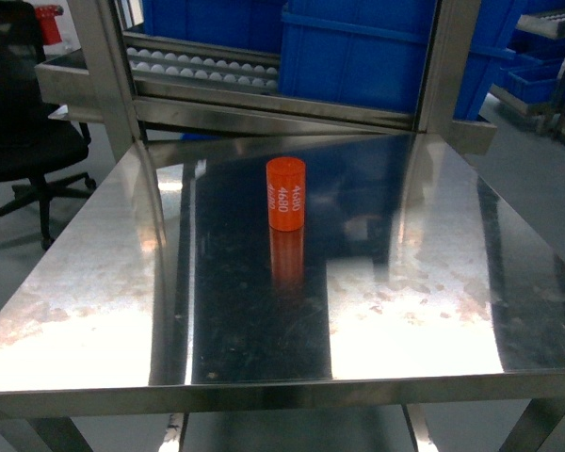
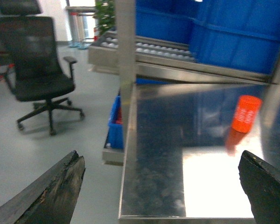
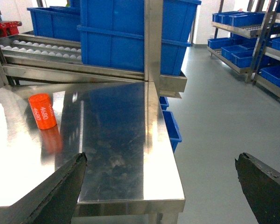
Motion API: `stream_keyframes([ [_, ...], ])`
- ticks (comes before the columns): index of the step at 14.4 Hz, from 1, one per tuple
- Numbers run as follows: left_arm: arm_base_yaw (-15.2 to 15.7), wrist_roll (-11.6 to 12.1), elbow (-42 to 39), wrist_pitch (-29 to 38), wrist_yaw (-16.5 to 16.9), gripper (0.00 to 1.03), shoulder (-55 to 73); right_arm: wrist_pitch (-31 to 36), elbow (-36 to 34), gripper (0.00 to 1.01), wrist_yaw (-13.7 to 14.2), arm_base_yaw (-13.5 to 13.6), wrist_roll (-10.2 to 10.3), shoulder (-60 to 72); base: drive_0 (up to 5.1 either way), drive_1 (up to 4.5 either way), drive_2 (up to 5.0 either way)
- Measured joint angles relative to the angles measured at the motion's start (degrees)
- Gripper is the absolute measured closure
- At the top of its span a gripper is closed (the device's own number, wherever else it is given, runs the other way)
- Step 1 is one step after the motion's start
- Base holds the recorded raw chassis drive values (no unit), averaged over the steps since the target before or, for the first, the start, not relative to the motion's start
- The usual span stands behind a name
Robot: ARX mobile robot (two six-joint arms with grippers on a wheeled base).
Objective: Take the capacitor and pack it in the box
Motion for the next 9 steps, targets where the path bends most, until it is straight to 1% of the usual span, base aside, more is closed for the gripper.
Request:
stream_keyframes([
  [1, -1.14, -1.22, 0.31, 6.45, -5.84, 0.05, 7.21, 0.02, 0.0, 0.03, 0.04, 0.0, 0.0, 0.0, 0.0, 0.0, 0.0],
  [2, 0.55, -2.25, 1.81, 15.47, -5.73, 0.05, 18.23, 0.04, 0.0, 0.03, 0.0, 0.0, 0.0, 0.0, 0.0, 0.0, 0.0],
  [3, 0.13, -2.67, 4.33, 25.44, -4.98, 0.05, 29.62, -0.02, 0.0, 0.03, 0.0, 0.0, 0.02, 0.0, 0.0, 0.0, 0.0],
  [4, -2.36, -2.27, 9.09, 36.46, -3.17, 0.05, 42.77, 0.02, 0.0, 0.03, -0.02, 0.0, 0.0, 0.0, 0.0, 0.0, 0.0],
  [5, -4.13, -1.79, 14.23, 44.19, -2.23, 0.05, 53.72, 0.02, 0.0, 0.03, 0.0, 0.0, 0.0, 0.0, 0.0, 0.0, 0.0],
  [6, -5.44, -1.77, 19.74, 48.02, -1.07, 0.05, 63.78, -0.02, 0.0, 0.03, 0.0, 0.0, 0.0, 0.0, 0.0, 0.0, 0.0],
  [7, -6.47, -1.07, 25.77, 50.12, 1.2, 0.05, 73.88, 0.0, 0.0, 0.03, -0.02, 0.0, 0.0, 0.0, 0.0, 0.0, 0.0],
  [8, -6.75, -0.59, 31.58, 49.22, 3.63, 0.05, 81.29, 0.02, 0.0, 0.03, -0.02, 0.0, 0.0, 0.0, 0.0, 0.0, 0.0],
  [9, -6.64, -0.39, 38.21, 46.29, 6.45, 0.05, 87.49, 0.0, 0.0, 0.03, 0.0, 0.0, 0.0, 0.0, 0.0, 0.0, 0.0],
])
